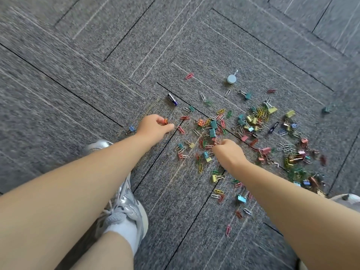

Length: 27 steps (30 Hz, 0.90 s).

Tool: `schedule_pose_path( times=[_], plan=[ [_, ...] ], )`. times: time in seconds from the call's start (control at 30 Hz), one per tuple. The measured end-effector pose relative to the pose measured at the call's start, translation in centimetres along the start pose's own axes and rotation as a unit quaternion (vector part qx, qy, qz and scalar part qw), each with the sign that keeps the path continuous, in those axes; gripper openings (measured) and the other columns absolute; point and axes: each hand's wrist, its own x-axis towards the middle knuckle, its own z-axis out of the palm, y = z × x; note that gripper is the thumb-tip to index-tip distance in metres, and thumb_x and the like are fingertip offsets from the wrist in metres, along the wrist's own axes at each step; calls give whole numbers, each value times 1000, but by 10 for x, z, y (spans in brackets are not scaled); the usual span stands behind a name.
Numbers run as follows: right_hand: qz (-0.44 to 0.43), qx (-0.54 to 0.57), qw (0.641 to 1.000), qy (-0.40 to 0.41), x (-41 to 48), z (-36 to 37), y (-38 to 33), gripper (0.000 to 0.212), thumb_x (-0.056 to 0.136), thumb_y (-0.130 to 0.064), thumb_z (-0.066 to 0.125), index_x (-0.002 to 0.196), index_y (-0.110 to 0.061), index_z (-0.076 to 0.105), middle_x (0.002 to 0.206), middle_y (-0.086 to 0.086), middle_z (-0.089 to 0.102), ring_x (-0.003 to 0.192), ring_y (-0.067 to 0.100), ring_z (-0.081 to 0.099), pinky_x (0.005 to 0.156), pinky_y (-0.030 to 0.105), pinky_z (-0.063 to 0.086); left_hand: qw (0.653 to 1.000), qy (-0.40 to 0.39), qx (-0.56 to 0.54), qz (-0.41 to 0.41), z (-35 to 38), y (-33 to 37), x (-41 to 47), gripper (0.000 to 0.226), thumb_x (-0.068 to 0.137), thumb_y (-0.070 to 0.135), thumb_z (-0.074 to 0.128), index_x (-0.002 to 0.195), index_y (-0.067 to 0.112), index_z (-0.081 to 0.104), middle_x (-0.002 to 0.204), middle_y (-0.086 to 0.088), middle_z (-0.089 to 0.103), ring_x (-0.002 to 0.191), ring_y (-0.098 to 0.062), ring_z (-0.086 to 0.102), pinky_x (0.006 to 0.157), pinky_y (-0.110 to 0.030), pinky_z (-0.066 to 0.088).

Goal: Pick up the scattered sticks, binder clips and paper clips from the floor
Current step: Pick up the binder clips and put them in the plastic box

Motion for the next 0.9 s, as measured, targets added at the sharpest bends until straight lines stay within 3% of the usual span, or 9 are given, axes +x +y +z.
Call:
schedule_pose_path(
  times=[0.1, 0.17, 0.27, 0.33, 0.43, 0.57, 0.63, 0.73, 0.9],
  plan=[
    [-12, -37, 998, 39, 4, 5, 4, 32, 91, -33, 49, 70, -11, 41, 63, 2, 49, 55, 16, 42, 52, 26, 34, 1000, -16, 24, 4, 1, -6, 0, 27, 79, 41, 73, 91, 19, 65, 104, 0, 65, 99, -20, 58, 86, -32, 46],
    [-31, -62, 993, 96, 10, 6, 4, 42, 98, -40, 43, 68, -11, 44, 64, 2, 51, 56, 18, 45, 50, 29, 33, 1000, -22, 19, 3, 2, -9, -1, 26, 79, 39, 74, 91, 19, 65, 108, -5, 66, 103, -24, 60, 93, -38, 48],
    [-73, -89, 979, 167, 23, 8, -6, 32, 99, -40, 39, 109, -11, 49, 102, 8, 59, 75, 23, 56, 57, 32, 37, 1000, -4, 4, 17, -3, -15, -2, 23, 83, 34, 70, 98, 17, 65, 95, -4, 65, 82, -18, 59, 76, -31, 49],
    [-93, -156, 972, 152, 34, 9, -11, 45, 99, -41, 39, 138, -19, 31, 131, 13, 43, 80, 28, 57, 56, 31, 38, 998, 39, 26, 39, -9, -18, -2, 20, 87, 29, 66, 103, 18, 62, 87, -1, 61, 72, -13, 54, 64, -27, 43],
    [-95, -259, 952, 129, 47, 11, -12, 57, 99, -34, 44, 147, -31, 12, 142, 17, 26, 60, 25, 47, 41, 26, 29, 987, 125, 85, 49, -18, -26, 0, 25, 88, 18, 64, 112, 16, 57, 100, -4, 56, 75, -14, 48, 68, -27, 36],
    [-129, -288, 942, 114, 56, 9, -12, 56, 96, -12, 50, 144, -18, 20, 141, 16, 35, 82, 33, 61, 49, 31, 40, 982, 155, 101, 23, -28, -31, 5, 30, 87, 16, 65, 115, 16, 53, 112, -9, 52, 80, -14, 45, 73, -28, 36],
    [-133, -251, 953, 103, 51, 8, -13, 51, 94, -6, 51, 138, -14, 26, 134, 17, 44, 88, 33, 61, 57, 35, 43, 981, 162, 102, 38, -27, -29, 5, 23, 88, 14, 61, 110, 17, 55, 107, -6, 53, 83, -15, 47, 71, -27, 35],
    [-136, -143, 974, 108, 39, 7, -7, 34, 91, -8, 57, 118, -15, 38, 107, 13, 58, 79, 25, 56, 58, 33, 44, 982, 157, 69, 74, -13, -14, -2, 20, 89, 5, 54, 105, 17, 56, 100, -3, 53, 83, -15, 48, 71, -24, 36],
    [-62, 119, 990, 48, 17, -4, 4, 18, 91, -19, 60, 107, -22, 53, 86, 2, 58, 53, 11, 46, 45, 25, 39, 993, 30, -50, 100, 25, 21, -16, 22, 90, 2, 51, 92, 23, 58, 84, 0, 57, 60, -13, 45, 53, -25, 39]
  ],
)
